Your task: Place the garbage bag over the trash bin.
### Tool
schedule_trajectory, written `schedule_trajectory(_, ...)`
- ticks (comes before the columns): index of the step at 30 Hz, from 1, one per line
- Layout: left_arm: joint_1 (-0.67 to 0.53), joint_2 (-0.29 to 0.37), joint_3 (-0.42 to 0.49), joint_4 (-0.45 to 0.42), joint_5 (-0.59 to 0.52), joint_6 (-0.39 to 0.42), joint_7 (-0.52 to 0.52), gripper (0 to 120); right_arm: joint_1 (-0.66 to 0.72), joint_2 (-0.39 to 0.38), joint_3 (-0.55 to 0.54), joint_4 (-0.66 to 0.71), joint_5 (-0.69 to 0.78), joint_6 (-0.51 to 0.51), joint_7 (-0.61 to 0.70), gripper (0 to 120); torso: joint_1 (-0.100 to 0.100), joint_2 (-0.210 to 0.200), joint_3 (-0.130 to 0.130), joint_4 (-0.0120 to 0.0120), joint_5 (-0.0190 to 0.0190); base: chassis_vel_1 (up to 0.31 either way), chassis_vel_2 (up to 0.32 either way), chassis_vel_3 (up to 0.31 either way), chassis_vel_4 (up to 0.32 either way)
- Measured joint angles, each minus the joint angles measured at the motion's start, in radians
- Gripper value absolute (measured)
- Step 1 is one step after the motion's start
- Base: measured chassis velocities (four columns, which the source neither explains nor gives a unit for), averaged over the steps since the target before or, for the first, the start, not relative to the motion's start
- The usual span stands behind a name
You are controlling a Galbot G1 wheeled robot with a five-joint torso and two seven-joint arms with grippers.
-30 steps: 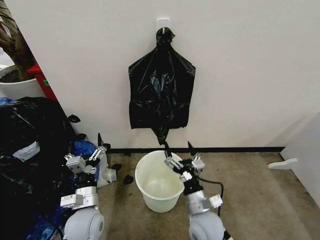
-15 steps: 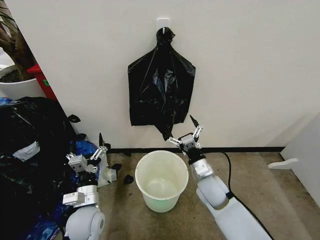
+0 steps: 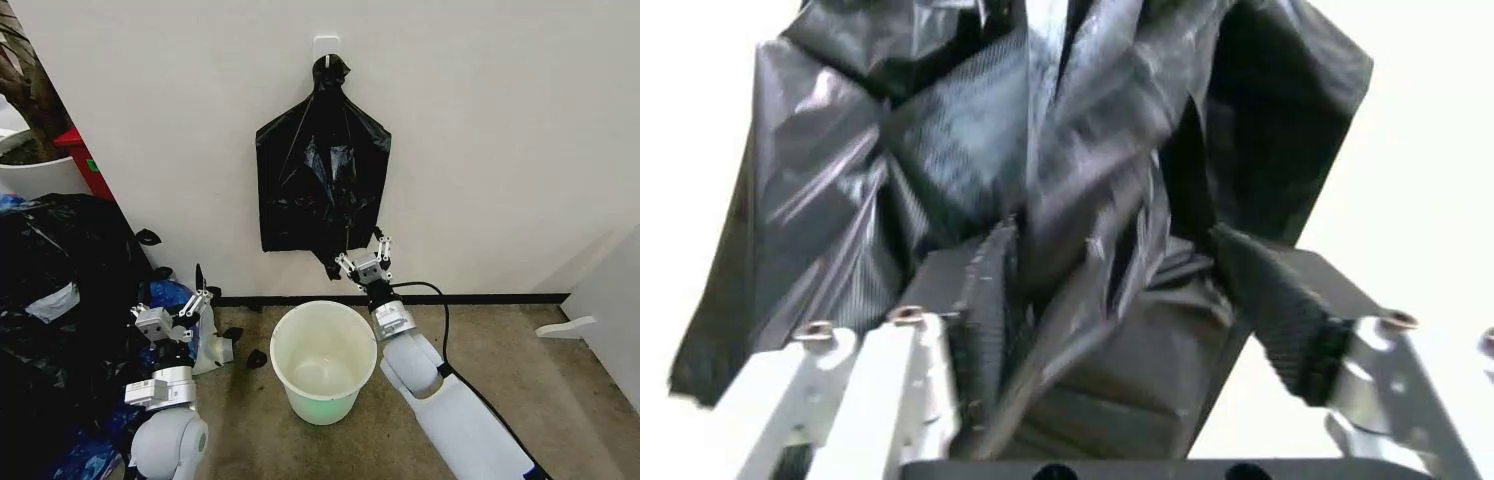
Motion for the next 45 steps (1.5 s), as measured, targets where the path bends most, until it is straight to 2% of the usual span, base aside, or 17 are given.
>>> schedule_trajectory(1, 0.0, 0.0, 0.0, 0.0, 0.0, 0.0, 0.0, 100, 0.0, 0.0, 0.0, 0.0, 0.0, 0.0, 0.0, 52, 0.0, 0.0, 0.0, 0.0, 0.0, 0.0, 0.0, 0.0, 0.0)
schedule_trajectory(10, -0.005, -0.003, 0.007, 0.0, 0.002, 0.0, 0.001, 100, -0.011, 0.0, 0.026, 0.051, 0.025, 0.018, -0.001, 20, 0.0, 0.0, 0.0, 0.0, 0.0, 0.0, 0.0, 0.0, 0.0)
schedule_trajectory(12, -0.017, 0.008, 0.012, 0.0, -0.003, 0.0, 0.009, 100, -0.019, 0.0, 0.029, 0.065, 0.044, 0.025, -0.003, 13, 0.0, 0.0, 0.0, 0.0, -0.0001, 0.0, 0.0, 0.0, 0.0)
schedule_trajectory(14, -0.042, 0.039, 0.023, -0.008, -0.042, -0.007, 0.06, 100, -0.031, -0.005, 0.021, 0.095, 0.107, 0.025, -0.004, 3, 0.0, 0.0, 0.0, 0.0, -0.0001, 0.0, 0.0, 0.0, 0.0)
schedule_trajectory(16, -0.054, 0.062, 0.028, -0.012, -0.075, -0.017, 0.097, 100, -0.034, -0.007, 0.015, 0.111, 0.148, 0.023, -0.004, 0, 0.0, 0.0, 0.0, -0.0003, 0.0, 0.0, 0.0, 0.0, 0.0)
schedule_trajectory(19, -0.086, 0.141, 0.041, -0.026, -0.196, -0.051, 0.205, 100, -0.04, -0.014, -0.002, 0.156, 0.266, 0.016, -0.002, 0, 0.0, 0.0, 0.0, 0.0, 0.0, 0.0, 0.0, 0.0, 0.0)
schedule_trajectory(22, -0.143, 0.273, 0.065, -0.026, -0.328, -0.079, 0.353, 100, -0.041, -0.023, -0.024, 0.218, 0.447, 0.013, -0.009, 0, 0.0, 0.0, 0.0, 0.0002, -0.0003, 0.0, 0.0, 0.0, 0.0)
schedule_trajectory(23, -0.169, 0.319, 0.08, -0.018, -0.351, -0.083, 0.395, 100, -0.039, -0.024, -0.032, 0.236, 0.501, 0.017, -0.019, 0, 0.0, 0.0, 0.0, -0.0001, -0.0001, 0.0, 0.0, 0.0, 0.0)
schedule_trajectory(24, -0.169, 0.319, 0.08, -0.018, -0.351, -0.083, 0.395, 100, -0.039, -0.024, -0.032, 0.236, 0.501, 0.017, -0.019, 0, 0.0, 0.0, 0.0, -0.0001, -0.0001, 0.0, 0.0, 0.0, 0.0)
schedule_trajectory(27, -0.264, 0.425, 0.144, 0.002, -0.387, -0.07, 0.459, 100, -0.028, -0.022, -0.052, 0.27, 0.634, 0.039, -0.055, 0, 0.0, 0.0, 0.0, 0.0001, -0.0002, 0.0, 0.0, 0.0, 0.0)
schedule_trajectory(28, -0.279, 0.435, 0.154, 0.005, -0.388, -0.065, 0.462, 100, -0.027, -0.021, -0.054, 0.272, 0.643, 0.041, -0.059, 0, 0.0, 0.0, 0.0, 0.0, -0.0002, 0.0, 0.0, 0.0, 0.0)
schedule_trajectory(31, -0.426, 0.494, 0.25, 0.047, -0.381, -0.025, 0.482, 100, -0.016, -0.01, -0.073, 0.284, 0.719, 0.062, -0.094, 0, 0.0, 0.0, 0.0, -0.0002, 0.0, 0.0, 0.0, 0.0, 0.0)
schedule_trajectory(34, -0.49, 0.511, 0.297, 0.075, -0.353, -0.015, 0.499, 100, -0.015, -0.005, -0.077, 0.286, 0.734, 0.072, -0.112, 0, 0.0, 0.0, 0.0, -0.0001, -0.0001, 0.0, 0.0, 0.0, 0.0)
schedule_trajectory(37, -0.611, 0.539, 0.366, 0.139, -0.237, 0.0, 0.538, 100, -0.015, 0.001, -0.079, 0.286, 0.736, 0.081, -0.133, 0, 0.0, 0.0, 0.0, -0.0003, -0.0001, 0.0, 0.0, 0.0, 0.0)
schedule_trajectory(45, -0.733, 0.598, 0.445, 0.191, -0.093, 0.084, 0.601, 97, -0.014, 0.011, -0.075, 0.284, 0.728, 0.085, -0.141, 0, 0.0, 0.0, 0.0, 0.0001, 0.0001, 0.0, 0.0, 0.0, 0.0)
